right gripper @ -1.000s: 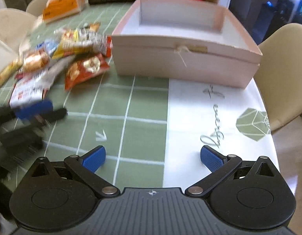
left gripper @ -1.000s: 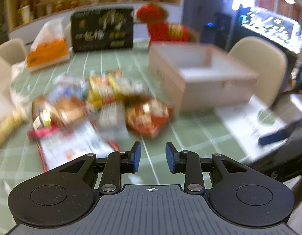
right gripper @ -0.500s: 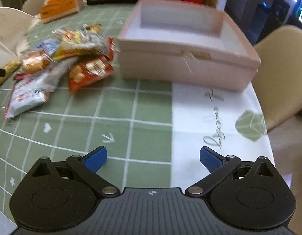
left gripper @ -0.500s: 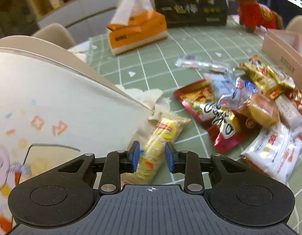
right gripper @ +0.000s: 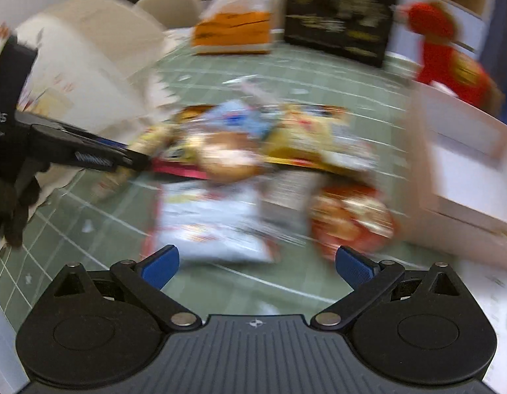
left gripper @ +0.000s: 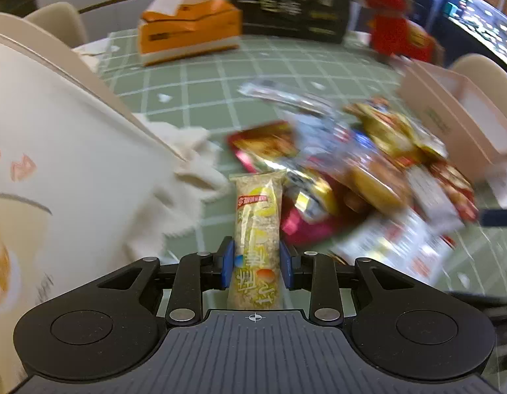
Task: Organize snacks
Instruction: 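Grasp the yellow stick snack bar with the left tool, then lift the yellow stick bar with the left tool and hold it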
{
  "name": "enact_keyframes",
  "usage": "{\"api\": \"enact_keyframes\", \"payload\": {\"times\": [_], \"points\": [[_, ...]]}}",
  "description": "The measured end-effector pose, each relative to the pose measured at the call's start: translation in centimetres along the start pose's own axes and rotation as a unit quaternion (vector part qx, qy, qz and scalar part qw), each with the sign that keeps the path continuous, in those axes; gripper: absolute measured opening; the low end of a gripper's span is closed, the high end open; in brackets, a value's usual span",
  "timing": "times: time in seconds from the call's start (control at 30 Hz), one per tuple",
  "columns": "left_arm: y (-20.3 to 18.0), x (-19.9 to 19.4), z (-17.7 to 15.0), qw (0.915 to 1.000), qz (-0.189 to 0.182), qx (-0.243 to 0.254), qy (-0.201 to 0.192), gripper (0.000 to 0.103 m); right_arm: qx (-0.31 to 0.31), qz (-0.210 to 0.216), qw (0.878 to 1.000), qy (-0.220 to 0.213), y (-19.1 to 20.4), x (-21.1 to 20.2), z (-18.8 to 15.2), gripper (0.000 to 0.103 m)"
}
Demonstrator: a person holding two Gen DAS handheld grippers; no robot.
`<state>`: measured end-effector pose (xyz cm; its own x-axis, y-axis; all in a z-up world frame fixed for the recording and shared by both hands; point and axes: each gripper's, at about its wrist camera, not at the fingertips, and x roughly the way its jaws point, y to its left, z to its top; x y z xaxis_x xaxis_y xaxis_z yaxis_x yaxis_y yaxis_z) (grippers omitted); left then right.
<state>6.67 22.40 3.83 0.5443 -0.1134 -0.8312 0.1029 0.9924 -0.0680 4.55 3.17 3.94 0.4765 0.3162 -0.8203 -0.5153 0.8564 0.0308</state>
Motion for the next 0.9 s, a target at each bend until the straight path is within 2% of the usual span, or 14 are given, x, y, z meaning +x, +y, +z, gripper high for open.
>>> {"api": "enact_keyframes", "payload": {"times": [0.07,0.17,0.2,0.23,0.27,0.3,0.33,0.43,0.53,0.57,0.6,0.63,0.77,0.9], "points": [[-0.5,-0.7,-0.9,0.9999,-0.016,0.002,0.004,0.033,-0.012,-0.018,1.000,0.003,1.8,1.9,0.6,0.102],[-0.4,-1.2,-2.0,0.9987,-0.035,-0.035,0.010,0.033,-0.008,-0.045,0.999,0.002,2.1,3.2,1.4,0.102],[-0.5,-1.4,-2.3,0.9978,-0.039,-0.052,0.011,0.033,0.003,-0.031,0.999,0.014,1.4,2.7,1.6,0.094],[-0.7,-1.6,-2.6,0.9967,-0.044,-0.067,0.013,0.033,0.009,-0.016,1.000,0.024,0.6,2.0,1.4,0.076],[-1.0,-1.6,-2.8,0.9958,-0.047,-0.077,0.013,0.033,0.006,-0.003,1.000,0.027,-0.1,1.0,1.1,0.071],[-2.1,-1.9,-3.2,0.9949,-0.048,-0.088,0.012,0.033,-0.002,-0.002,1.000,0.026,-0.8,0.1,0.5,0.051],[-3.1,-2.0,-3.5,0.9945,-0.047,-0.093,0.009,0.033,-0.018,-0.006,0.999,0.028,-1.8,-1.1,-0.4,0.038],[-8.2,-2.7,-4.9,0.9892,-0.038,-0.140,-0.021,0.033,-0.050,-0.011,0.998,0.034,-5.5,-3.0,-3.6,0.037],[-14.7,-2.6,-6.4,0.9767,0.012,-0.206,-0.060,0.033,-0.100,0.003,0.995,0.018,-10.1,-4.6,-7.4,0.038],[-17.0,-2.3,-6.8,0.9687,0.025,-0.236,-0.073,0.033,-0.111,0.005,0.994,0.001,-11.7,-5.3,-8.5,0.040],[-18.5,-2.1,-7.0,0.9629,0.028,-0.257,-0.078,0.033,-0.114,0.001,0.993,-0.010,-13.0,-5.6,-9.1,0.049],[-20.6,-1.8,-7.1,0.9586,0.033,-0.272,-0.079,0.033,-0.111,-0.006,0.994,-0.021,-14.4,-5.7,-9.6,0.059],[-25.2,-2.0,-6.9,0.9642,0.071,-0.248,-0.063,0.033,-0.078,-0.005,0.996,-0.036,-18.5,-5.7,-9.7,0.065],[-26.0,-1.5,-7.5,0.9515,0.094,-0.290,-0.042,0.033,-0.082,0.038,0.995,-0.029,-19.7,-5.1,-9.9,0.068]]}}
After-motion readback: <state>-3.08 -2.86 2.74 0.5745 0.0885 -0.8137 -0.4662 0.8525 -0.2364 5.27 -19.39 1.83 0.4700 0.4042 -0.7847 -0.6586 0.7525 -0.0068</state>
